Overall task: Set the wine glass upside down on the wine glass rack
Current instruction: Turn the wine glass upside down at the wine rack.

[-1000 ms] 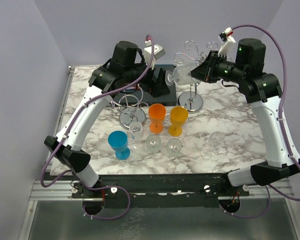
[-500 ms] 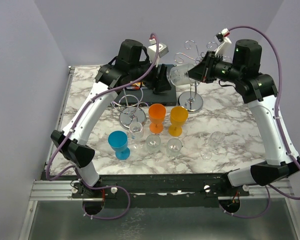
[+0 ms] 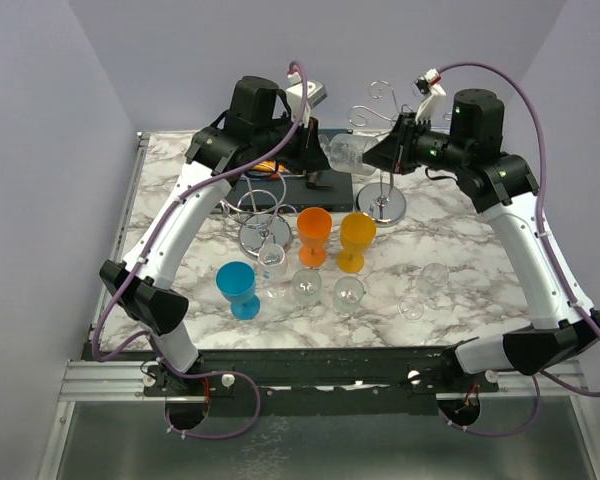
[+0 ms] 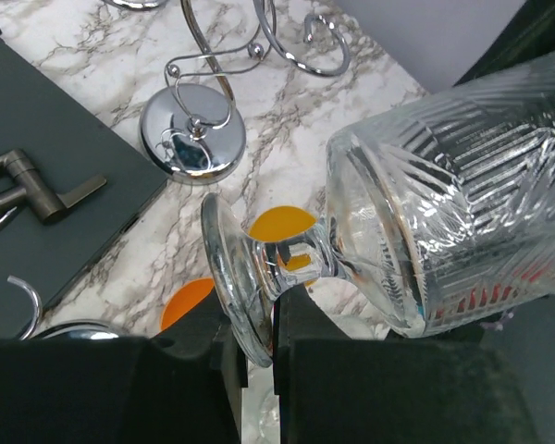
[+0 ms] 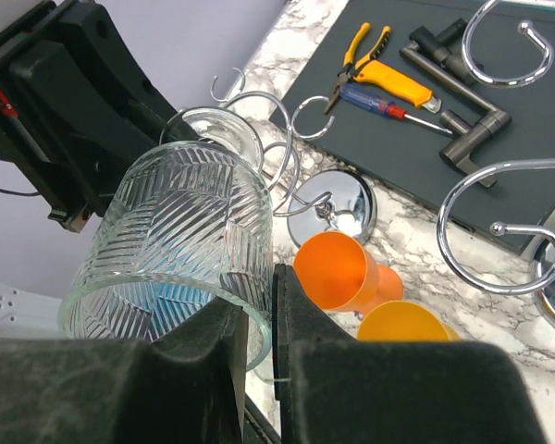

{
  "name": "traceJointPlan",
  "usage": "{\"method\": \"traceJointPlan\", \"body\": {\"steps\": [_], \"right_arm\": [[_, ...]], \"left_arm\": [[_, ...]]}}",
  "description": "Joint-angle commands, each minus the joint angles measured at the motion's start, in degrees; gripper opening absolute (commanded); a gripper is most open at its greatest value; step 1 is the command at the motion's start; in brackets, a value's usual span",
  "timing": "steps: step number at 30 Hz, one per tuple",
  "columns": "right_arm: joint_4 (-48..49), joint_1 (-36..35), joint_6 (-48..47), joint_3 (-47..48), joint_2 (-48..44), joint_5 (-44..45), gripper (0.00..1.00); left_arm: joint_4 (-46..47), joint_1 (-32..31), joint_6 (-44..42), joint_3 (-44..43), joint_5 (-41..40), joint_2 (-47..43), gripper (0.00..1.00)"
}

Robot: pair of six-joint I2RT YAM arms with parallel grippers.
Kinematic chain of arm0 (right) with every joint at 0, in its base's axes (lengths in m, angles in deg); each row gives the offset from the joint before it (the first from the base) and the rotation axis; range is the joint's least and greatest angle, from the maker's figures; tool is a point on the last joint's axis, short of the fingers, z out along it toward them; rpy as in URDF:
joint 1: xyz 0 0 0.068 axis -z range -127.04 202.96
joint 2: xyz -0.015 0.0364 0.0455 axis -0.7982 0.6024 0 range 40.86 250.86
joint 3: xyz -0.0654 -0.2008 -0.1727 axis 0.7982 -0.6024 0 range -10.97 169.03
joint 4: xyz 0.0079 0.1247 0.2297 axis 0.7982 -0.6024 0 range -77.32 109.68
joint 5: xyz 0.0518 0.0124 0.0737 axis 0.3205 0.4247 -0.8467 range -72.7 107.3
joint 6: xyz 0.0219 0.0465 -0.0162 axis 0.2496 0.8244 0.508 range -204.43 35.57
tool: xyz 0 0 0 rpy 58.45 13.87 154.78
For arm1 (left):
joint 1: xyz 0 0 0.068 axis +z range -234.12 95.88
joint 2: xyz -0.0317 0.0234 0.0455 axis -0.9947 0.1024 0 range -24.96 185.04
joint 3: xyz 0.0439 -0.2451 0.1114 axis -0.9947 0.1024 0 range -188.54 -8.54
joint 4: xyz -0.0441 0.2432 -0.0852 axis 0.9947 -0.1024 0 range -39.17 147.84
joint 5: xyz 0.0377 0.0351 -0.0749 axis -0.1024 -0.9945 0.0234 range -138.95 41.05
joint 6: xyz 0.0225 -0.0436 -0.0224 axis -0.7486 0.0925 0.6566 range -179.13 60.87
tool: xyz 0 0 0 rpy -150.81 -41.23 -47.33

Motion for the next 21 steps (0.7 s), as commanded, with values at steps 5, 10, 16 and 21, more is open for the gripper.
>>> {"method": "traceJointPlan", "body": {"steps": [5,10,16,21], "right_arm": [[4.22,-1.01,3.77,-3.61,-2.96,-5.75,0.18],[3.5,-1.04,3.39,-4.25,-3.34,-5.9,0.42],[-0.78,-1.03,1.42,-1.72,-2.61,-6.07,0.61],[-6.37,-1.03,-2.26,1.87,-2.93,-6.84,0.76]], "left_arm": [[0.08,-1.66,-20.16,4.83,-4.15,-4.92,0.0],[-1.3,-1.67,-29.35,6.43,-5.12,-6.81,0.0],[-2.51,-1.66,-40.91,7.72,-6.04,-8.91,0.0],[-2.61,-1.65,-50.8,10.59,-6.69,-12.53,0.0]]}}
